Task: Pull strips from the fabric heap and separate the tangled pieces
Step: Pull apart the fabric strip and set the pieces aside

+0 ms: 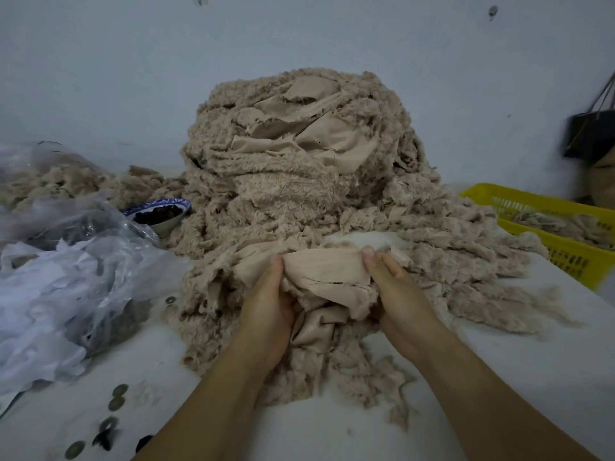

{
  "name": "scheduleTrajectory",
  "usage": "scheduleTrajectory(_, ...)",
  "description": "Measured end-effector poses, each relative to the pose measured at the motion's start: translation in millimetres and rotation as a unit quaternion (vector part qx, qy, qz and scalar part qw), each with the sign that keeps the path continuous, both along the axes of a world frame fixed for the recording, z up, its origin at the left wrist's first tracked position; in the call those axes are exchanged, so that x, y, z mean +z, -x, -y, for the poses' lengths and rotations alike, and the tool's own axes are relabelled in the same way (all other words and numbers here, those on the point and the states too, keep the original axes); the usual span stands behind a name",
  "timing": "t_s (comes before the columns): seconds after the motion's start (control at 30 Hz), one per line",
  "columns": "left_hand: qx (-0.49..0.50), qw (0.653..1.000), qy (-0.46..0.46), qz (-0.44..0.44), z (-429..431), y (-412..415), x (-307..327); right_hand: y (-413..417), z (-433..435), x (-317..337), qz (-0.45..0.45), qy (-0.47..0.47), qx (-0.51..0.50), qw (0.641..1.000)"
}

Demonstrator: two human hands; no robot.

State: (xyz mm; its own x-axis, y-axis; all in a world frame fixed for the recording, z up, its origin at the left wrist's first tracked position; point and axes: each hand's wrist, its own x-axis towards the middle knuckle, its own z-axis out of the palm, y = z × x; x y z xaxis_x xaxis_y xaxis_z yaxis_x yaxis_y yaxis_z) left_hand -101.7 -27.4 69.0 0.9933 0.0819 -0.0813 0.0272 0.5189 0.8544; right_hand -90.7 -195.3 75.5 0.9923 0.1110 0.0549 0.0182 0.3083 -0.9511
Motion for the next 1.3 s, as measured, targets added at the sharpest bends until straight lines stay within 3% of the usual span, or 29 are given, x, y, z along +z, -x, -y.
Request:
scheduleTrajectory(0.07, -0.001, 0.989, -0.144, 0.045, 1, 3, -3, -2, 1, 0, -0.006, -0.032, -0.002, 0.999)
scheduleTrajectory(0.13, -0.021, 0.95, -0.296, 0.103, 4, 7, -7, -4, 1, -1, -0.016, -0.041, -0.007, 0.999)
scheduleTrajectory(0.17, -0.035, 0.945, -0.308, 0.103, 5, 8, -8, -4, 1, -2, -0.023, -0.039, -0.009, 0.999)
scheduleTrajectory(0.23, -0.055, 0.963, -0.249, 0.089, 7, 8, -9, -5, 0, -3, -0.038, -0.041, -0.015, 0.998)
scheduleTrajectory(0.37, -0.109, 0.991, -0.035, 0.069, 11, 10, -1, -7, 1, -2, -0.059, -0.055, -0.037, 0.996)
scheduleTrajectory(0.47, -0.131, 0.99, 0.022, 0.053, 12, 9, 4, -7, -2, 0, -0.054, -0.058, -0.031, 0.996)
scheduleTrajectory(0.63, -0.15, 0.988, 0.013, 0.037, 13, 8, 6, -6, -9, -1, -0.052, -0.05, -0.026, 0.997)
scheduleTrajectory(0.9, -0.05, 0.984, -0.164, 0.041, 16, 7, 0, -11, -3, -6, -0.06, -0.054, -0.097, 0.992)
scheduleTrajectory(1.13, -0.063, 0.975, -0.207, 0.04, 12, 7, 3, -20, 10, -2, -0.097, -0.179, -0.146, 0.968)
scheduleTrajectory(1.3, -0.065, 0.985, -0.161, 0.018, 9, 6, 8, -21, 10, -3, -0.093, -0.199, -0.136, 0.966)
